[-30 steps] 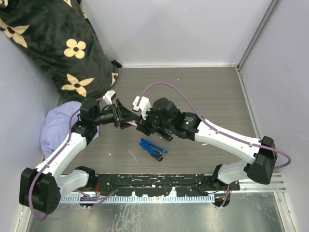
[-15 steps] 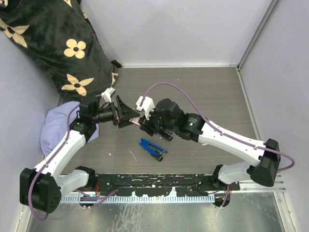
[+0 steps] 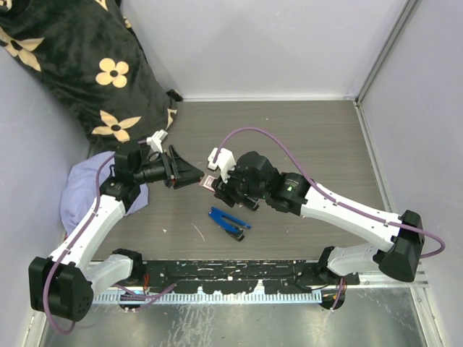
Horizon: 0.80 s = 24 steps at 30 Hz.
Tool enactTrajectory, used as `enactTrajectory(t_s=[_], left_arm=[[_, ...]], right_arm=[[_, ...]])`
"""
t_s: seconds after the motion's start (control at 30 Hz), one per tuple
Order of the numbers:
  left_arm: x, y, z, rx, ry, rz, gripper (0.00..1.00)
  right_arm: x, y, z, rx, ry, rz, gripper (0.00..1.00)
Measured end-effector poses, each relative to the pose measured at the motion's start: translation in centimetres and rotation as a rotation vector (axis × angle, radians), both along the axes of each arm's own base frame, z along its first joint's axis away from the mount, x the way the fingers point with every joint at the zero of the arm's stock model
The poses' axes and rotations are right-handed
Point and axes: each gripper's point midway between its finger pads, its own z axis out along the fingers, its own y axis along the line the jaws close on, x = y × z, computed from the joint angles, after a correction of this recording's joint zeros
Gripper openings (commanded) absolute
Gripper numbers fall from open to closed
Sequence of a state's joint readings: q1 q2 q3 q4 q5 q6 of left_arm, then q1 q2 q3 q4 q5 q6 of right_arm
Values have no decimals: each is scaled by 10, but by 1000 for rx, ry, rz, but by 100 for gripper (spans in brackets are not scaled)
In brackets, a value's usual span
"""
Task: Load the staples into the stapler
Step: Open the staple box.
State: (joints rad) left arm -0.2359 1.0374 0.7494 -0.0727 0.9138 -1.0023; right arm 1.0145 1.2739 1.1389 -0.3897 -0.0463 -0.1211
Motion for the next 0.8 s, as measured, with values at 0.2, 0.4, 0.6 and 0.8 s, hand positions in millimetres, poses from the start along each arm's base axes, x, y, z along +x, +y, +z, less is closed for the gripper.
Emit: enactTrajectory(t_s=[0.2, 0.4, 0.6, 0.8], left_arm=[[-4, -1, 0, -7, 3, -26, 42], [-5, -2, -1, -10, 12, -41, 35], [-6, -2, -1, -12, 10, -51, 28], [-7, -2, -1, -10, 1, -56, 21]], right_arm=[[-2, 1, 0, 5, 8, 9, 31], [-4, 2, 0, 9, 15, 16, 31], [-5, 3, 0, 12, 21, 17, 31], [-5, 3, -1, 11, 23, 16, 31]])
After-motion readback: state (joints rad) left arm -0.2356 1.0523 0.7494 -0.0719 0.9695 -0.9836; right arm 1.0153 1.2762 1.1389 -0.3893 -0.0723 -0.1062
